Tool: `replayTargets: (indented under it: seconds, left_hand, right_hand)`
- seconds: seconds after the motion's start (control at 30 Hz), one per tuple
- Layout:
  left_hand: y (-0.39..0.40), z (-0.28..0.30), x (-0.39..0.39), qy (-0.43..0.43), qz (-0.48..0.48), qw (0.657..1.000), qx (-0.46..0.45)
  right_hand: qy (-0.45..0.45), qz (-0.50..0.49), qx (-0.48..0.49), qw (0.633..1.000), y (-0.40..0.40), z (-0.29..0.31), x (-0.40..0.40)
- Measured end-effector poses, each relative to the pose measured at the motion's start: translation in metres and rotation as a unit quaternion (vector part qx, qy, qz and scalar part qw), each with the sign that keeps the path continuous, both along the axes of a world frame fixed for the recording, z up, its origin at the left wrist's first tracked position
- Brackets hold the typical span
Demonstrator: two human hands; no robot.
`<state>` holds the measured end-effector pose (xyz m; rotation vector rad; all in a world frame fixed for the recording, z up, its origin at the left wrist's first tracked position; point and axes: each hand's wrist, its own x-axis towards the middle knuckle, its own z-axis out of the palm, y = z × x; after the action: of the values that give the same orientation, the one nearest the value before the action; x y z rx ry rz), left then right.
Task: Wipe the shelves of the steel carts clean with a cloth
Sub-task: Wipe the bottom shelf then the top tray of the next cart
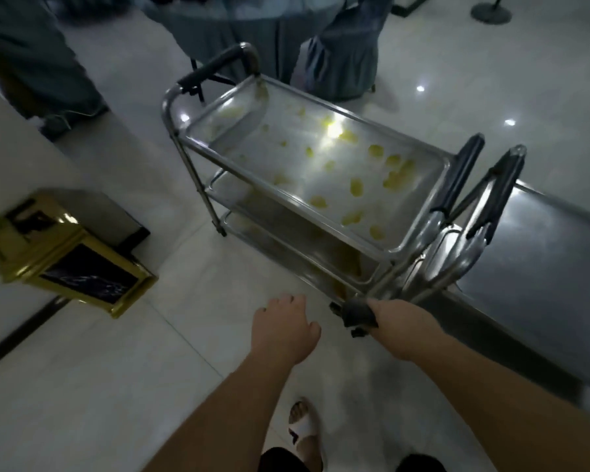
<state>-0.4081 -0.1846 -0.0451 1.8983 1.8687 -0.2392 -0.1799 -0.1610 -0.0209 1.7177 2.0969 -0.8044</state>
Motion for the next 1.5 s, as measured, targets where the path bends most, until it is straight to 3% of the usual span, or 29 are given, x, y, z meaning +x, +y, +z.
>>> replayTargets:
  seconds: [0.3,0.53,0.87,1.13,1.5]
  left_hand:
    - [0.043,0.036,-0.091,0.004,0.100,0.995,0.031]
    - [0.125,0.054,-0.146,0.048,0.163,0.984,0.045]
    - [0.234,0.086,-0.197,0.013,0.273,0.960,0.067]
    - [0.318,0.074,-0.283,0.009,0.265,0.963,0.049]
    - [0.461,0.064,-0.423,0.000,0.110,0.993,0.049]
  right_hand:
    - [0.025,0.095,0.060,0.993,0.097,0.032,-0.108]
    - [0.057,0.177,0.095,0.978,0.201,0.043,-0.180]
    - [0.106,0.211,0.058,0.970,0.335,0.057,-0.258]
    - [0.098,0.197,0.057,0.974,0.418,0.052,-0.332]
    - [0.103,0.025,0.047,0.993,0.504,0.044,-0.433]
